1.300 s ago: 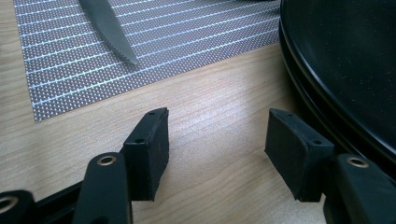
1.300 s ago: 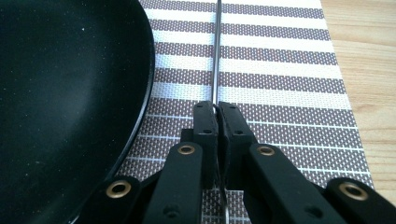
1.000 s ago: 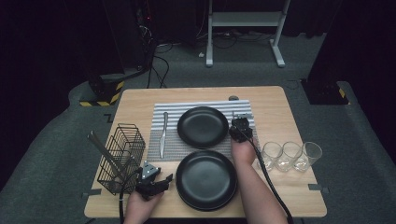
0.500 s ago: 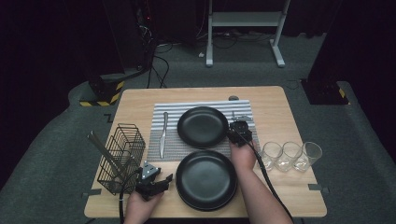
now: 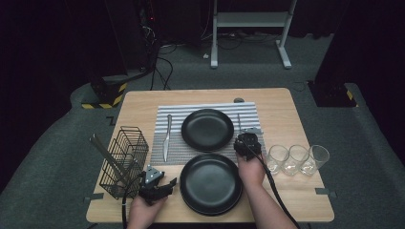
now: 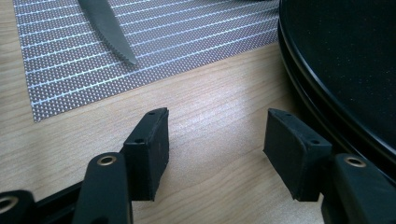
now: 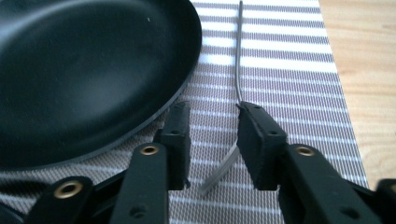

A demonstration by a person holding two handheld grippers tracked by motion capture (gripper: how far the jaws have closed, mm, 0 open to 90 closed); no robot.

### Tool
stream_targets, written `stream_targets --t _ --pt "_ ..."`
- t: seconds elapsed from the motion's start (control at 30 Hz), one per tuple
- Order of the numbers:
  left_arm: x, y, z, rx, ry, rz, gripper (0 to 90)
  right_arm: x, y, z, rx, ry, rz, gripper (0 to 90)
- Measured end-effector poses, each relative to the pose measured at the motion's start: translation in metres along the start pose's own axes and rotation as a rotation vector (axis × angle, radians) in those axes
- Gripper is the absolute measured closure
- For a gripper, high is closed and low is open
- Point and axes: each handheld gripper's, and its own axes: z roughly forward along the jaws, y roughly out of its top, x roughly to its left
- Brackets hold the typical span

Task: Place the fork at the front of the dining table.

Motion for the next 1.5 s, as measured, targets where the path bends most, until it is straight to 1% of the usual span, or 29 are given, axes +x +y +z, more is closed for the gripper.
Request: stream_targets --t 0.07,0.13,0.2,0.3,0.37,0.6,0.87,1.2,1.23,1.33,1.43,1.5 --pt "0.0 0.0 0.0 0.0 0.003 0.004 40.4 0.0 -0.004 -0.001 0.008 0.002 0.008 59.3" --pt "-0.001 0.0 0.0 -0.001 0.003 0.002 40.3 0.002 -0.008 -0.001 0.008 -0.01 -0.015 57.4" --pt "0.0 0.0 0.0 0.0 0.002 0.004 40.2 0.003 -0.01 -0.001 0.022 -0.009 -0.017 55.7" --pt "0.0 0.0 0.0 0.001 0.0 0.004 40.3 0.003 -0.013 -0.001 0.025 0.002 -0.006 55.3" --pt "0.0 0.0 0.0 0.001 -0.001 0.001 40.3 0.003 -0.015 0.0 0.029 0.0 -0.008 55.1" --pt "0.0 0.0 0.0 -0.001 -0.009 -0.002 40.1 0.003 -0.021 0.008 0.054 0.002 0.013 54.0" --pt "0.0 0.0 0.0 0.0 -0.006 0.002 40.3 -0.003 -0.023 0.011 0.075 0.021 0.022 55.4" --pt "-0.001 0.0 0.0 -0.001 -0.005 0.003 40.1 -0.001 -0.025 0.008 0.074 0.055 0.013 60.5" --pt "-0.001 0.0 0.0 -0.001 -0.006 0.002 40.1 -0.001 -0.025 0.008 0.071 0.066 0.01 61.4" --pt "0.0 0.0 0.0 -0.001 -0.007 0.003 40.1 -0.002 -0.025 0.009 0.065 0.073 -0.004 62.5" --pt "0.0 0.0 0.0 0.0 -0.008 0.002 40.0 -0.001 -0.024 0.008 0.061 0.091 0.004 63.4" --pt "-0.001 0.0 0.0 -0.001 -0.006 0.003 40.0 -0.001 -0.024 0.008 0.063 0.093 0.002 63.6"
